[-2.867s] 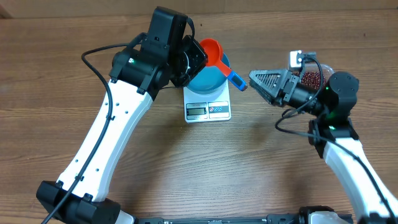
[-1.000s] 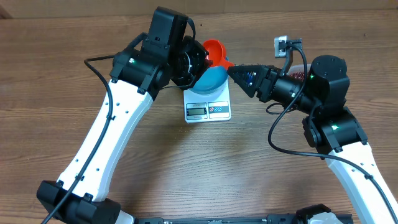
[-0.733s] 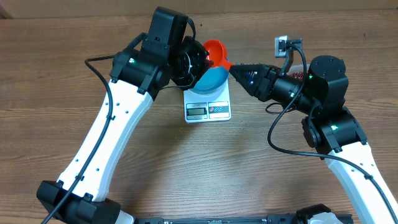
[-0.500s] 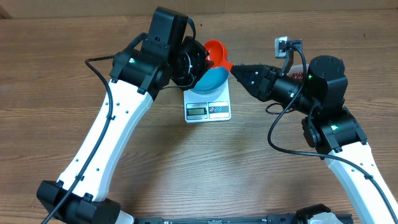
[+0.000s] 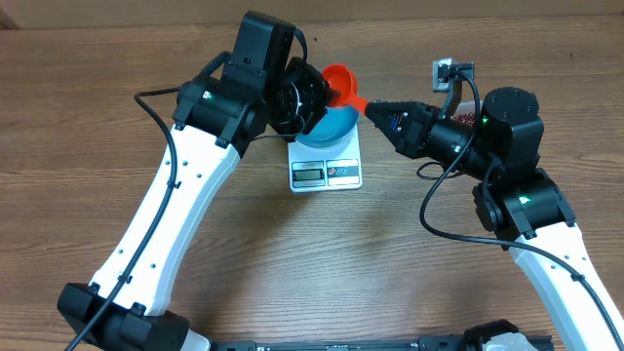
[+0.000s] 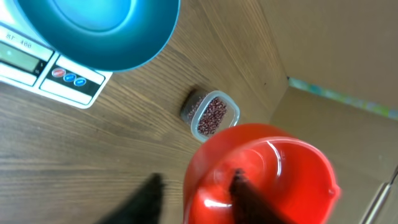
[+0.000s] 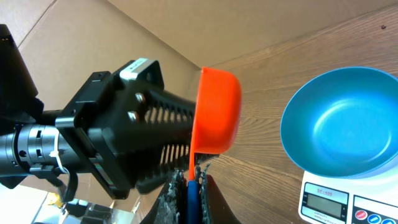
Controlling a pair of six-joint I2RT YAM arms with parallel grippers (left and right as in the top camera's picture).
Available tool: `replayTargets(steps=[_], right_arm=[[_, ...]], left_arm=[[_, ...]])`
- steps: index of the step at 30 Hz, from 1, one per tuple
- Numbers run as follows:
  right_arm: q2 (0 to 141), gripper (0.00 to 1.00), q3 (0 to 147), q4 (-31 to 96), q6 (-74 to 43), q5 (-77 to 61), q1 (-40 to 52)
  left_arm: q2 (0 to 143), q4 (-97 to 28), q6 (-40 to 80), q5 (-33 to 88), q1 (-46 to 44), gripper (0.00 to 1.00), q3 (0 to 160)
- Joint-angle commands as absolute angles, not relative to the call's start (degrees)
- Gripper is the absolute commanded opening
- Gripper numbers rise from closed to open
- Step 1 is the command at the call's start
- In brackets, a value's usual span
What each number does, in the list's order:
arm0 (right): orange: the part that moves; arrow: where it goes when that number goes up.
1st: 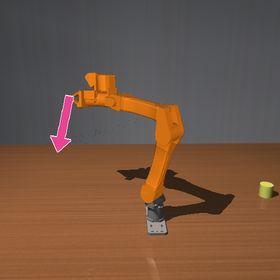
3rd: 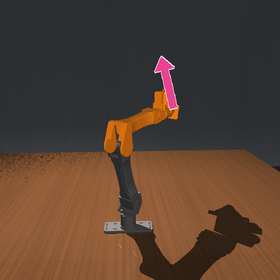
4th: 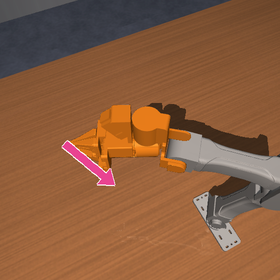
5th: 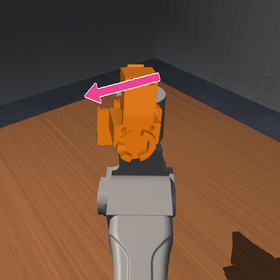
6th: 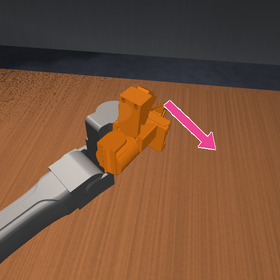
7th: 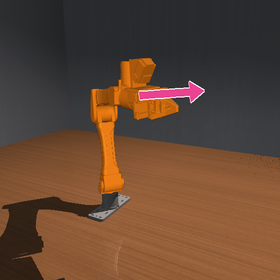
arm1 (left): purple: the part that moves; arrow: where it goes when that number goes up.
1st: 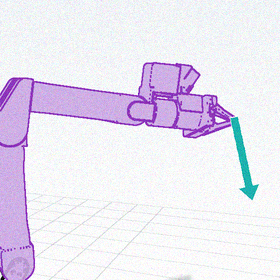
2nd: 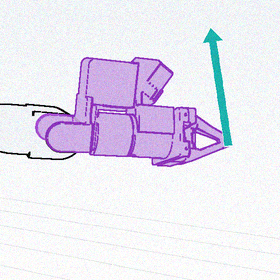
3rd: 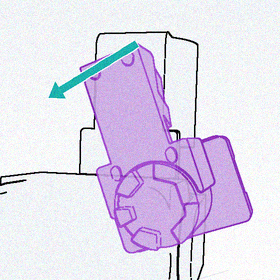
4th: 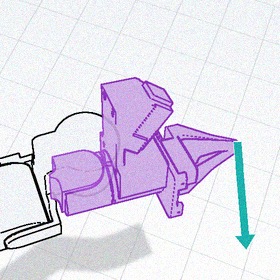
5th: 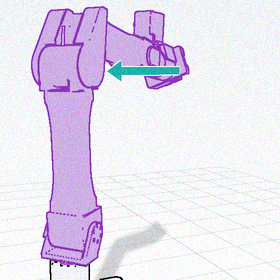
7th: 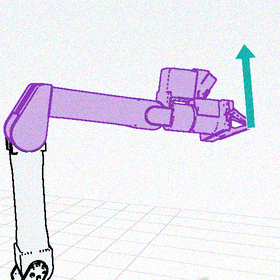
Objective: Scoop item into bowl and weigh 150g on scale
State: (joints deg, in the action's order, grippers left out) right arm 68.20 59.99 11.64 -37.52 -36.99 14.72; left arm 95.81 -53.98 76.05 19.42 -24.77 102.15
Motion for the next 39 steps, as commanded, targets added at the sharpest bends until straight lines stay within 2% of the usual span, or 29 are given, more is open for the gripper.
replayTargets(steps=[1, 5, 8, 16, 17, 21, 22, 26, 28, 39], right_arm=[[68.27, 0.04, 60.45, 11.29, -37.67, -36.01, 15.05], [68.27, 0.04, 60.45, 11.33, -37.65, -36.01, 14.59], [68.27, 0.04, 60.47, 12.25, -37.65, -36.01, 13.63], [68.20, 0.04, 60.93, 22.06, -34.00, -36.03, 5.96], [68.16, 0.04, 61.87, 25.12, -32.36, -36.01, 4.14], [68.16, 0.04, 65.73, 33.61, -27.90, -35.66, -0.08], [68.16, 0.04, 66.94, 36.16, -26.70, -35.27, -1.30], [68.16, 0.04, 70.91, 44.53, -22.96, -32.97, -5.61], [68.16, 0.04, 71.99, 46.83, -21.23, -32.84, -7.31], [68.16, 0.04, 72.12, 50.96, -18.94, -32.49, -9.13]], left_arm=[[96.03, -53.76, 76.09, 19.86, -25.15, 0.59, 102.43], [96.03, -53.74, 73.32, 18.68, -25.10, 0.77, 102.43], [96.01, -53.69, 68.18, 16.67, -24.97, 0.82, 102.43], [95.88, -52.49, 33.76, 16.12, -23.55, 0.75, 102.50], [95.88, -52.77, 27.81, 16.14, -23.57, 0.71, 102.50], [95.85, -54.52, 20.82, 16.16, -24.47, 0.64, 102.50], [95.85, -55.33, 19.42, 16.14, -24.86, 0.59, 102.50], [95.90, -59.40, 15.05, 15.66, -27.18, 0.19, 102.48], [95.90, -61.32, 15.00, 13.72, -28.47, 0.06, 102.48], [95.90, -62.30, 14.98, 5.45, -35.90, 0.04, 95.92]])
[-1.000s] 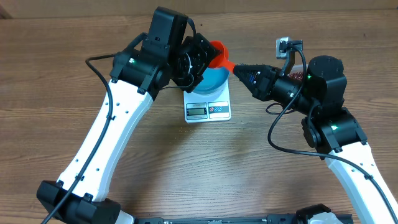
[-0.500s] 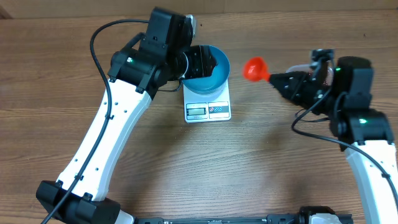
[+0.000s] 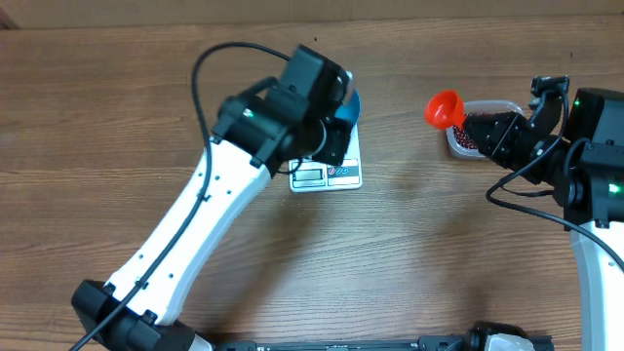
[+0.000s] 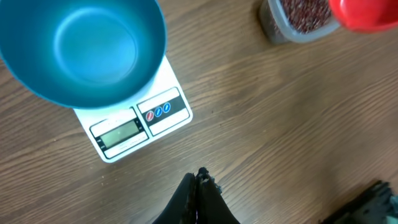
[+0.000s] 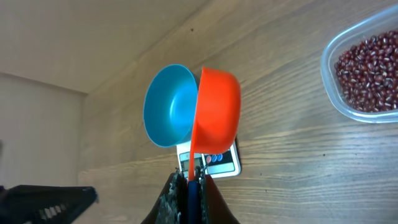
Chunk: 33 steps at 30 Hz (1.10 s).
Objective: Scoop item into bowl and weigh 150g on scale
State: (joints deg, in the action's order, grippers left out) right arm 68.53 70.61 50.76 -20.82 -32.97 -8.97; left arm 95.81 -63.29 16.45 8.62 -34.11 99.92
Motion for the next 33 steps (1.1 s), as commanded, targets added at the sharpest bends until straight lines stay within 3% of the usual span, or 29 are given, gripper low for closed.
replayTargets(steps=[1, 9, 22, 33], right_arm=[[68.16, 0.04, 72.12, 51.33, -18.96, -32.12, -9.13], [68.16, 0.04, 72.12, 53.12, -18.50, -30.41, -9.13], [68.16, 0.04, 72.12, 54.02, -18.09, -28.45, -9.13], [68.16, 0.04, 72.12, 54.61, -17.87, -28.01, -9.13]], left_arm=[[95.90, -61.39, 14.98, 5.41, -36.53, 0.04, 94.30], [95.90, -49.76, 10.22, 4.60, -40.93, 0.04, 81.19], [96.38, -22.06, -1.37, -10.20, -42.22, 0.04, 62.52], [104.51, -15.51, -6.02, -11.11, -41.60, 0.04, 61.36]])
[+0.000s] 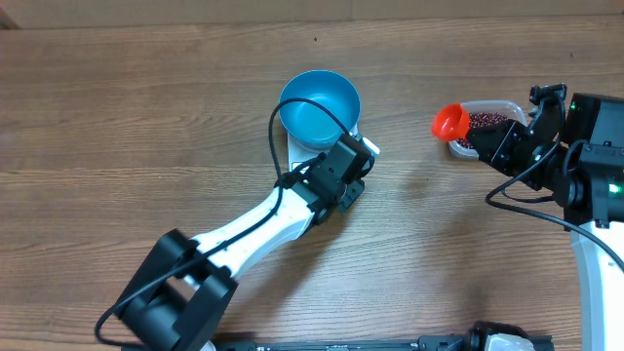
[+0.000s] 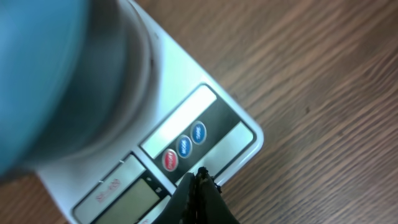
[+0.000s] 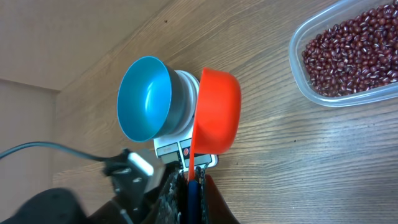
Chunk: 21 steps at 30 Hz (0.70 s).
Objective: Scoop item into bowl and weigh 150g on scale
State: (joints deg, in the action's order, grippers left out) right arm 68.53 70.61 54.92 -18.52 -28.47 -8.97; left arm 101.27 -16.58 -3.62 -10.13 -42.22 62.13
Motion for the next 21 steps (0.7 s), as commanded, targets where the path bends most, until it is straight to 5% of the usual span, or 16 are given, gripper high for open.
replayTargets(steps=[1, 21], right_arm=[[68.16, 0.04, 72.12, 54.61, -17.87, -28.01, -9.13], [68.16, 0.04, 72.12, 54.61, -17.89, -26.96, -9.13]], left_arm=[[104.84, -15.27, -6.02, -11.11, -41.60, 0.04, 61.36], [105.65, -9.63, -6.26, -10.41, -38.89, 0.04, 61.32]])
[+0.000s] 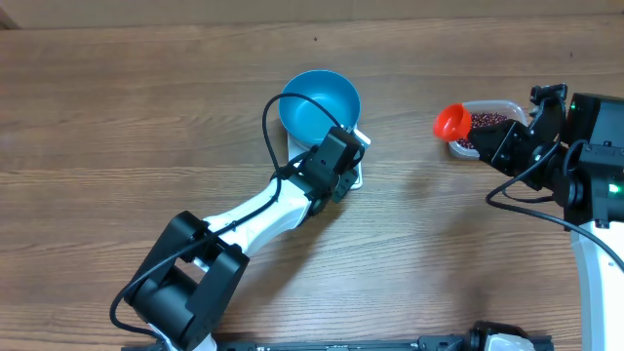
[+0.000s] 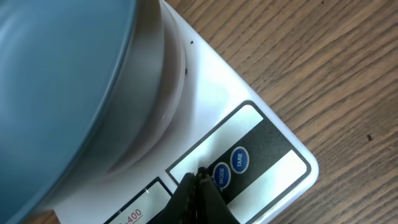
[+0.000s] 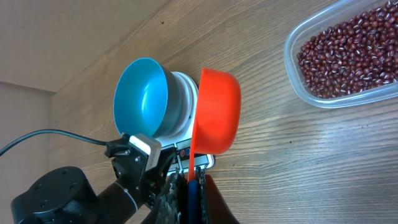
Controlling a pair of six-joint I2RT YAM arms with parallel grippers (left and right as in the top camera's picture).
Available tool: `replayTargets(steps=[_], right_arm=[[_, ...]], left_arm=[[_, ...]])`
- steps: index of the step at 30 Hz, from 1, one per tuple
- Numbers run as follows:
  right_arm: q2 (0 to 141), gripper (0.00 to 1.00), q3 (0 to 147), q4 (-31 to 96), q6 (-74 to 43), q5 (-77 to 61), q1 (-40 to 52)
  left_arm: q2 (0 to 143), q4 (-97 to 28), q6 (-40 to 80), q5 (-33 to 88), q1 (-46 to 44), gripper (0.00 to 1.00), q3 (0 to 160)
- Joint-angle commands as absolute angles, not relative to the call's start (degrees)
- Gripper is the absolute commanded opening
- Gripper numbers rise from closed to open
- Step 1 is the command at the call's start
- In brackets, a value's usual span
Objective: Scoop item into bowl and weigh 150g on scale
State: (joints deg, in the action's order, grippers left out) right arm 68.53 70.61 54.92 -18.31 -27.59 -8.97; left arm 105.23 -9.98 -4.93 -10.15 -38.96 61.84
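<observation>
An empty blue bowl [image 1: 319, 105] sits on the white scale [image 2: 273, 168]. My left gripper [image 2: 200, 177] is shut, its tip down on the scale's dark button panel just left of the MODE button [image 2: 220, 175]. In the overhead view the left gripper [image 1: 336, 164] covers most of the scale. My right gripper [image 3: 193, 180] is shut on the handle of the orange scoop [image 3: 217, 112]. It holds the scoop [image 1: 451, 121] in the air just left of the clear tub of red beans [image 1: 487, 119].
The scale's display [image 2: 134, 214] shows a reading ending in 400. The bean tub [image 3: 348, 56] lies at the right of the wooden table [image 1: 146, 117]. A cardboard wall runs along the far edge. A black cable loops over the left arm.
My left gripper's tip has moved from the panel's front edge up to the buttons, beside MODE. The right gripper and scoop have hardly shifted.
At first both grippers met over the bowl, the left open beside the scoop, the right shut on its handle. Then the right held the scoop by the bean tub and the left was shut above the scale. The left then came down to the scale's panel.
</observation>
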Motion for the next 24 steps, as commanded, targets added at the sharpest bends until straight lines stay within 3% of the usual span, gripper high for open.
replayTargets(steps=[1, 24], right_arm=[[68.16, 0.04, 72.12, 54.61, -17.89, -26.96, -9.13], [68.16, 0.04, 72.12, 54.87, -17.89, -26.37, -9.13]], left_arm=[[105.65, -9.63, -6.26, -10.41, -38.89, 0.04, 61.32], [107.87, -10.04, -6.50, -10.46, -38.70, 0.04, 61.21]])
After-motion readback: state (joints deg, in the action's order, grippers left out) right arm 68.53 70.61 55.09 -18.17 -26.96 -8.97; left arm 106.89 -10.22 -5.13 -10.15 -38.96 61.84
